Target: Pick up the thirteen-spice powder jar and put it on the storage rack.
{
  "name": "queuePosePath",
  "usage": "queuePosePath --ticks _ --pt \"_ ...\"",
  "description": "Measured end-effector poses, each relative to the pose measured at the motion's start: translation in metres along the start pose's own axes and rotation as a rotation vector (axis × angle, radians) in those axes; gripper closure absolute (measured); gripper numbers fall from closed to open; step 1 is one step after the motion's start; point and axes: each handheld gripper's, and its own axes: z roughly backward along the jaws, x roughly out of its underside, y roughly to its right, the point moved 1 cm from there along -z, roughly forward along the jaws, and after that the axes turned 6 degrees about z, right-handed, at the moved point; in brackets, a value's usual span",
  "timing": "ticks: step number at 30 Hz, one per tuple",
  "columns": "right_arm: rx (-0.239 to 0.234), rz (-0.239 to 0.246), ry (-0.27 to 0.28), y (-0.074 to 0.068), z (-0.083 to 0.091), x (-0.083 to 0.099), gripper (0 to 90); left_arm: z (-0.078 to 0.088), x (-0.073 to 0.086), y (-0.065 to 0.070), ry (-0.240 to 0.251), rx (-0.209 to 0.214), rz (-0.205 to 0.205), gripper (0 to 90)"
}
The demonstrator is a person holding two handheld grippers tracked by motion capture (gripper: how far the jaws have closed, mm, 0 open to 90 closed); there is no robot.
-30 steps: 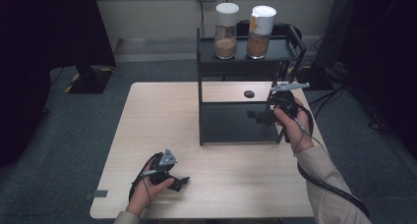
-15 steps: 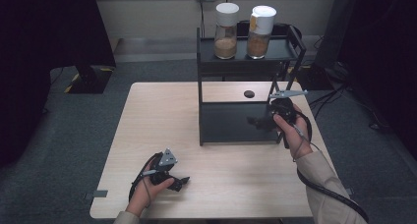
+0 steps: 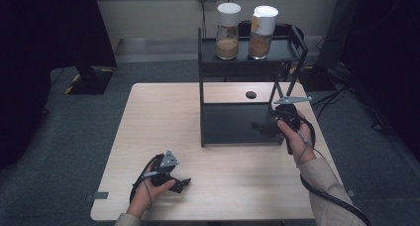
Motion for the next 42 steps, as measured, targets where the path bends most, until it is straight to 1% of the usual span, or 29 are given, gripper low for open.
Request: queuePosePath --ticks 8,20,28,33,42 --pt "-0.001 -0.014 -0.007 0.002 0.000 0.010 2.0 0.000 0.000 0.000 0.000 0.000 0.000 0.0" --pt "-0.005 -0.016 -0.025 0.005 -0.002 0.026 2.0 0.000 0.000 0.000 0.000 0.000 0.000 0.0" --pt "-0.009 -0.025 -0.030 0.007 -0.003 0.042 2.0 0.000 0.000 0.000 0.000 0.000 0.000 0.0" --pt "-0.008 -0.017 -0.041 0.007 -0.004 0.051 2.0 0.000 0.000 0.000 0.000 0.000 0.000 0.0" --pt "-0.007 -0.041 -0.042 0.009 -0.006 0.069 2.0 0.000 0.000 0.000 0.000 0.000 0.000 0.0"
